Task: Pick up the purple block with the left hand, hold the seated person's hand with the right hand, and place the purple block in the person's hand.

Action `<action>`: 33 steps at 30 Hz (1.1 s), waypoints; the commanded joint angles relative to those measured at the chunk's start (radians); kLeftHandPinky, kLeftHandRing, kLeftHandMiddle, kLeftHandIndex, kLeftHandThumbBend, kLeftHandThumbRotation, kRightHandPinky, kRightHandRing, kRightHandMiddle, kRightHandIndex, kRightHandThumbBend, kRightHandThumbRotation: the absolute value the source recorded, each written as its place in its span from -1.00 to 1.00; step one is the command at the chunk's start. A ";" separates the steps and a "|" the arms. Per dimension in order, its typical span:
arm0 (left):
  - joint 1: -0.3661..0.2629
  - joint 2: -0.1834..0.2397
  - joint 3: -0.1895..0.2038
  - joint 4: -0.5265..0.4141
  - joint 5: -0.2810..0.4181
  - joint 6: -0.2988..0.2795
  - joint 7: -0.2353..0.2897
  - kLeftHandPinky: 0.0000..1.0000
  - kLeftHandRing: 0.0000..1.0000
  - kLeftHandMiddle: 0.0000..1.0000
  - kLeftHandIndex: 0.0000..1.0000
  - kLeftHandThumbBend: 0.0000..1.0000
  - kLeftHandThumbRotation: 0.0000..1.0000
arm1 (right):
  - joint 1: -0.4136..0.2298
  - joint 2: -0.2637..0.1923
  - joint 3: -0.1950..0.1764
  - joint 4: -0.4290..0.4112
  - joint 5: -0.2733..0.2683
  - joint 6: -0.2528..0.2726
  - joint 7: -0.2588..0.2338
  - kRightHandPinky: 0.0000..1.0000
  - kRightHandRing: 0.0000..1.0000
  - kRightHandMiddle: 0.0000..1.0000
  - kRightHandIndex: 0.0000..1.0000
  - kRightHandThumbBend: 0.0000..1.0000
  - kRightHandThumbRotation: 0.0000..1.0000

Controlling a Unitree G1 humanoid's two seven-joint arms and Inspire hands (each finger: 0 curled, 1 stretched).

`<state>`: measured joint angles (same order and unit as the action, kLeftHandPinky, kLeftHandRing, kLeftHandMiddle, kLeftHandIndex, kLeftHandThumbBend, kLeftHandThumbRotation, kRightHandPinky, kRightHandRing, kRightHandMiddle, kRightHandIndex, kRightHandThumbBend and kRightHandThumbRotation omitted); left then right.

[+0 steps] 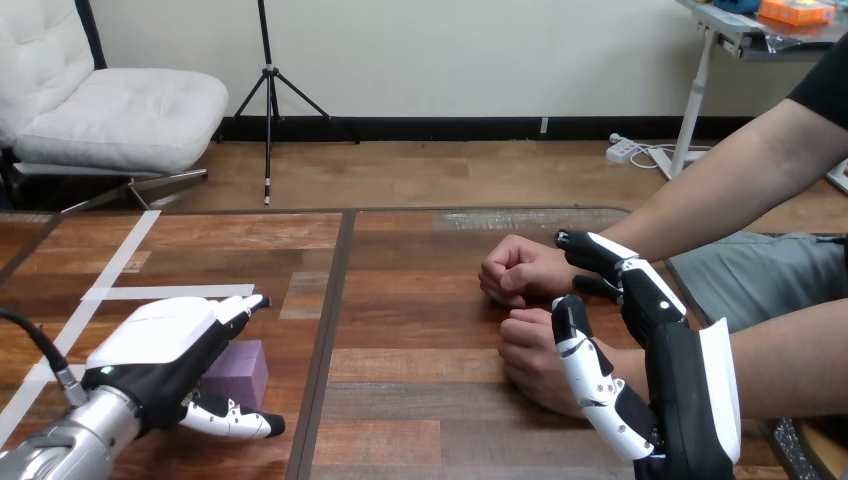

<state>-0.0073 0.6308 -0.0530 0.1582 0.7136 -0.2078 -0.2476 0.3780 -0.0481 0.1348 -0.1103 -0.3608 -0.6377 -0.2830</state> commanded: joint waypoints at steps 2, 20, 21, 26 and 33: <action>-0.100 0.034 -0.020 0.035 0.000 -0.017 0.030 0.80 0.89 0.90 0.89 0.71 -0.25 | -0.063 0.010 -0.017 0.006 -0.001 -0.025 -0.010 0.46 0.58 0.58 0.48 -0.37 0.10; -0.153 0.034 -0.071 0.102 0.026 0.011 0.042 0.81 0.89 0.90 0.90 0.69 -0.27 | -0.058 0.014 -0.022 0.003 -0.008 -0.024 -0.013 0.45 0.58 0.57 0.47 -0.38 0.10; -0.156 0.033 -0.075 0.103 0.030 0.018 0.040 0.82 0.89 0.90 0.90 0.68 -0.28 | -0.057 0.014 -0.022 0.003 -0.009 -0.024 -0.012 0.45 0.57 0.57 0.47 -0.38 0.10; -0.166 0.032 -0.087 0.113 0.037 0.026 0.045 0.83 0.89 0.90 0.90 0.66 -0.31 | -0.057 0.013 -0.025 0.003 -0.012 -0.025 -0.012 0.46 0.58 0.57 0.48 -0.38 0.10; -0.177 0.027 -0.100 0.127 0.045 0.044 0.057 0.82 0.88 0.89 0.88 0.63 -0.37 | -0.058 0.012 -0.026 0.004 -0.016 -0.027 -0.013 0.46 0.58 0.57 0.48 -0.38 0.10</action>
<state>-0.1075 0.6433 -0.1449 0.2752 0.7489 -0.1804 -0.2216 0.3780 -0.0482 0.1181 -0.1099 -0.3711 -0.6433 -0.2846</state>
